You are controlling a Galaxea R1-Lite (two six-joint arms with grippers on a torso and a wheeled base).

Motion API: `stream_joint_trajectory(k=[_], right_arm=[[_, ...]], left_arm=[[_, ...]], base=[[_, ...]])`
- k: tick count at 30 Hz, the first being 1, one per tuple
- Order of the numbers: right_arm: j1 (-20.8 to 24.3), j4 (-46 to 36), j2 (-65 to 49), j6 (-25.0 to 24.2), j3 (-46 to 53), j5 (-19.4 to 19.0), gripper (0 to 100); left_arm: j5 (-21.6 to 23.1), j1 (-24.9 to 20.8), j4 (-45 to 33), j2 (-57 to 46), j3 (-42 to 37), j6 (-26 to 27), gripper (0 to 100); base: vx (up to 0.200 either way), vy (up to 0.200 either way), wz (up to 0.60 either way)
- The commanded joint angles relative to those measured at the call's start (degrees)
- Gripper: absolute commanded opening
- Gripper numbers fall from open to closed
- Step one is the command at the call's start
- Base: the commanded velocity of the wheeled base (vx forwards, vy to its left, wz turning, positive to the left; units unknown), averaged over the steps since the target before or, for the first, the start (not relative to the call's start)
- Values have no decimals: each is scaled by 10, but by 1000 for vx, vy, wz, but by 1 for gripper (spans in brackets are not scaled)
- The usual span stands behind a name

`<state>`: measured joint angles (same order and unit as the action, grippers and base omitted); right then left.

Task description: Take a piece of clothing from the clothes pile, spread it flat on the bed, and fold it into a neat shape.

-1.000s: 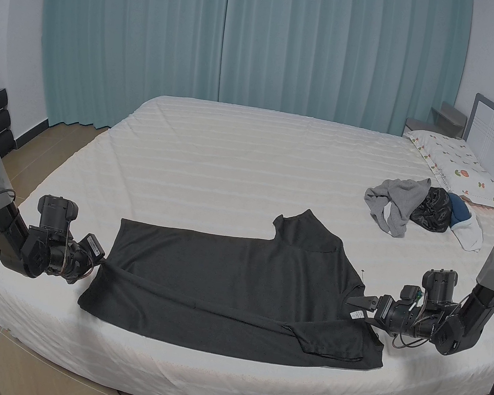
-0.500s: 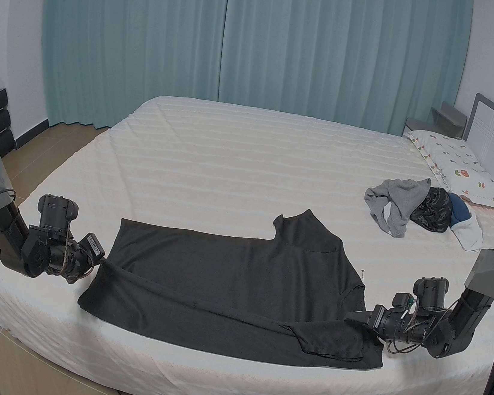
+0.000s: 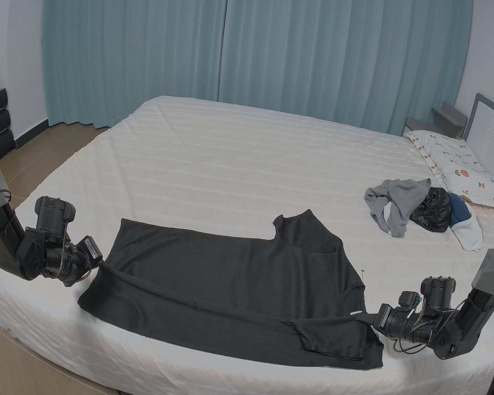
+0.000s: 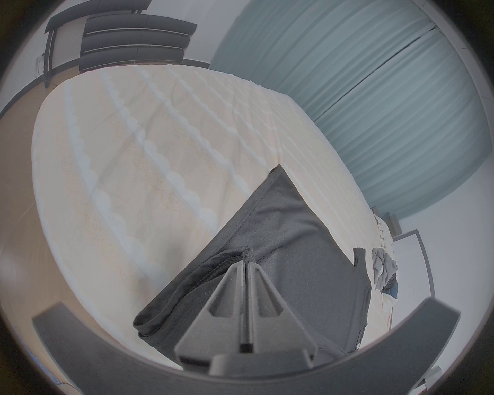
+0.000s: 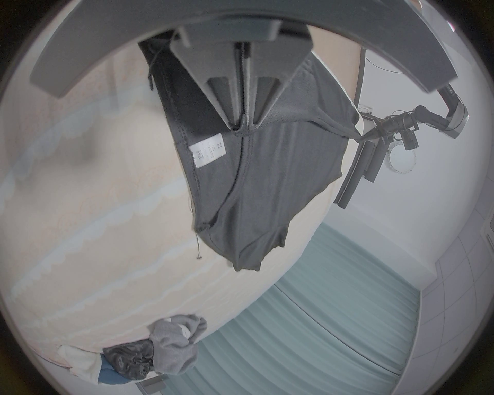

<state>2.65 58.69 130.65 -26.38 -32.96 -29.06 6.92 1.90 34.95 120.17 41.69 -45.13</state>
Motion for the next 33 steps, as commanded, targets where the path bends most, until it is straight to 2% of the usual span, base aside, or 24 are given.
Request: stream_joint_trajectory(k=[1,7,15,25,33], right_arm=[[-4,13,-52,-10,24,-1,0],[-4,35,-88,-27,56,-4,0],[-10,113,-145,-46,147,-7,0],[-12,122,-203,-46,214,-22,0],[-13,123,-226,-42,251,-24,0]], left_arm=[[-8,3,-1,-17,-11,0,0],[-15,4,-1,-36,-28,0,0],[-15,3,-16,-112,-79,4,0],[-15,5,-74,-172,-122,22,0],[-15,5,-75,-182,-152,29,0]], base=[[0,0,0],[0,0,0],[0,0,0],[0,0,0],[0,0,0]])
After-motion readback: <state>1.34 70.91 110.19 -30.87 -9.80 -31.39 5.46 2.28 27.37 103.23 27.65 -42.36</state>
